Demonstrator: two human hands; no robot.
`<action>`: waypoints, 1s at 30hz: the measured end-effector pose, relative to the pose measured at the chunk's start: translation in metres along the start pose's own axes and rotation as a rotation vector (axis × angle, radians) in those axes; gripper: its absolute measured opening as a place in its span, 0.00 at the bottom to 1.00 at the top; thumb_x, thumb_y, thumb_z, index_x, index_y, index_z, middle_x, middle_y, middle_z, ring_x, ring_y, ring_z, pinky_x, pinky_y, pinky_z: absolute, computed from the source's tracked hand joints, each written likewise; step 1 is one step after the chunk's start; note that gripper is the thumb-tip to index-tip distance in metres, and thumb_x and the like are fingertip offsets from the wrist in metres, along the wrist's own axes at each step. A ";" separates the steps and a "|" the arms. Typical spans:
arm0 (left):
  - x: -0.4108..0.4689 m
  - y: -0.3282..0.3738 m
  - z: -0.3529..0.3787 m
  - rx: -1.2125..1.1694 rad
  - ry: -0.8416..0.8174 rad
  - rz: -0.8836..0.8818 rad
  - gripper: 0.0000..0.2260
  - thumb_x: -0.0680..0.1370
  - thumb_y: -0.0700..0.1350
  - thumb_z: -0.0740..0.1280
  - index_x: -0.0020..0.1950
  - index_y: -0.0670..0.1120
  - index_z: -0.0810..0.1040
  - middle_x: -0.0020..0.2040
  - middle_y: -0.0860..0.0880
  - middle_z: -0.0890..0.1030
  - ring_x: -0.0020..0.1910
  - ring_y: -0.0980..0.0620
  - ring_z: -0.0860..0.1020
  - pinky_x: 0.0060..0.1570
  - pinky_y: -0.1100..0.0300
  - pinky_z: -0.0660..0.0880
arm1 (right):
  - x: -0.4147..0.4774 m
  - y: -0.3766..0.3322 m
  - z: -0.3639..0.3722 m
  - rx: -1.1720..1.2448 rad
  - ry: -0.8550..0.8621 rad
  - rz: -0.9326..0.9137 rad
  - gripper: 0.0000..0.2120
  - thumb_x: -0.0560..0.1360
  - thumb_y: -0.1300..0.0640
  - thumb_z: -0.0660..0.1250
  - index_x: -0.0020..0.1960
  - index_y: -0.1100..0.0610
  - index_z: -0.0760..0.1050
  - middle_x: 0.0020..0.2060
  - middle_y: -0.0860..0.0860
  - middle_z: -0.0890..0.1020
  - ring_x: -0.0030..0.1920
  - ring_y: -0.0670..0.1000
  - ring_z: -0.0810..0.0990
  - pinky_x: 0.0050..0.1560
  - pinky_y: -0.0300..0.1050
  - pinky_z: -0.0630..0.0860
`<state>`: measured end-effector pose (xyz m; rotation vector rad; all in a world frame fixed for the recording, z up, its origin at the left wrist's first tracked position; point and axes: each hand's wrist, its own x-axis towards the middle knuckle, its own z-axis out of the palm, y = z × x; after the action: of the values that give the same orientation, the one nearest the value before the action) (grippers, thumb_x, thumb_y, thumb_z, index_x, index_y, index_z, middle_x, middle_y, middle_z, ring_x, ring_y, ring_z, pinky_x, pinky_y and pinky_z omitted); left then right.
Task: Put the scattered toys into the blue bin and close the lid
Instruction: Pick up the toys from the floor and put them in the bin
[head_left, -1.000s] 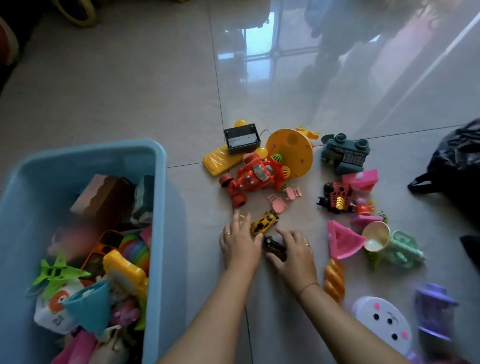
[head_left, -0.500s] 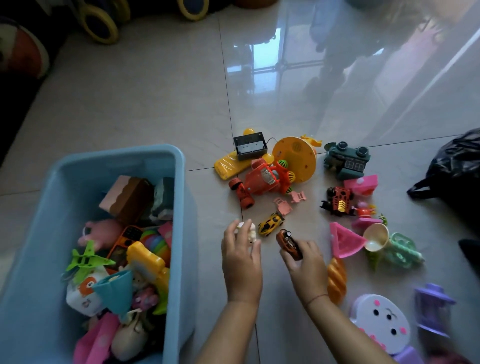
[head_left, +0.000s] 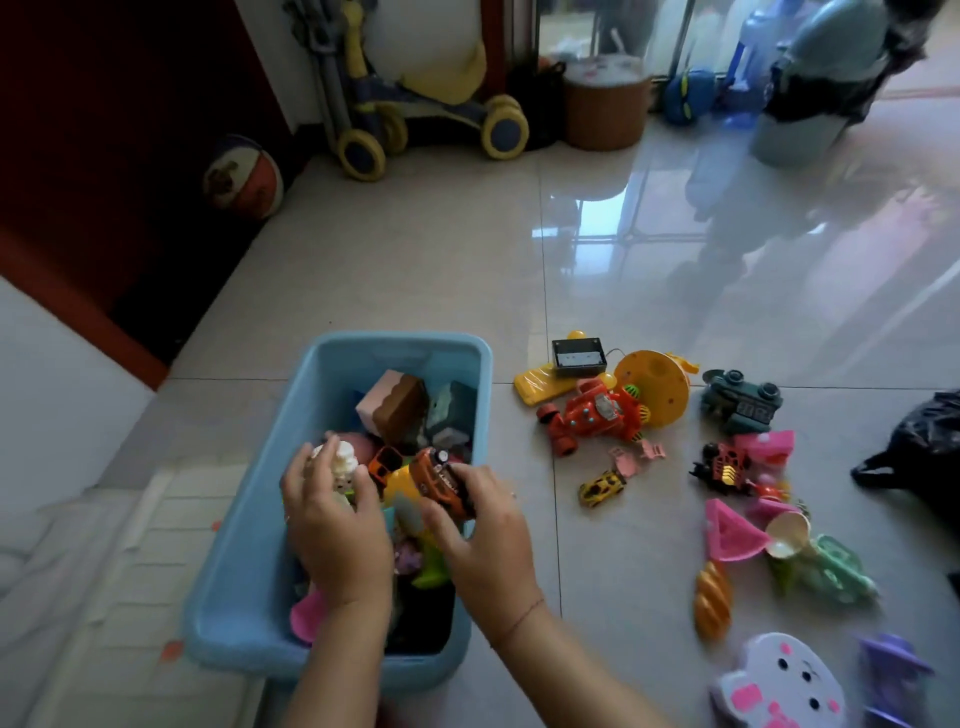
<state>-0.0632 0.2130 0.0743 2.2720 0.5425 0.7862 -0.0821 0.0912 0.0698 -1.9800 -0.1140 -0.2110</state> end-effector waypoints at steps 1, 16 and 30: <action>0.001 -0.009 -0.004 0.037 -0.010 -0.018 0.16 0.74 0.37 0.68 0.62 0.40 0.76 0.65 0.37 0.72 0.63 0.38 0.72 0.60 0.46 0.70 | -0.005 -0.001 0.004 -0.009 -0.016 -0.002 0.18 0.72 0.40 0.63 0.57 0.49 0.75 0.48 0.45 0.76 0.49 0.43 0.74 0.51 0.38 0.74; -0.066 0.102 0.154 -0.160 -0.424 0.210 0.23 0.77 0.51 0.63 0.70 0.45 0.69 0.71 0.44 0.68 0.70 0.46 0.66 0.65 0.58 0.61 | 0.053 0.172 -0.116 -0.224 0.319 0.299 0.30 0.72 0.44 0.68 0.69 0.55 0.65 0.62 0.53 0.70 0.60 0.45 0.68 0.61 0.35 0.65; -0.053 0.061 0.338 0.226 -0.991 0.175 0.46 0.66 0.57 0.75 0.76 0.52 0.51 0.73 0.49 0.64 0.72 0.49 0.61 0.72 0.49 0.56 | 0.162 0.313 -0.163 -0.135 0.280 0.598 0.37 0.69 0.42 0.71 0.71 0.47 0.57 0.64 0.55 0.71 0.62 0.57 0.72 0.59 0.56 0.73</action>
<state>0.1316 -0.0120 -0.1056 2.5687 -0.0463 -0.3906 0.1162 -0.1874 -0.1138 -2.0038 0.6798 -0.1023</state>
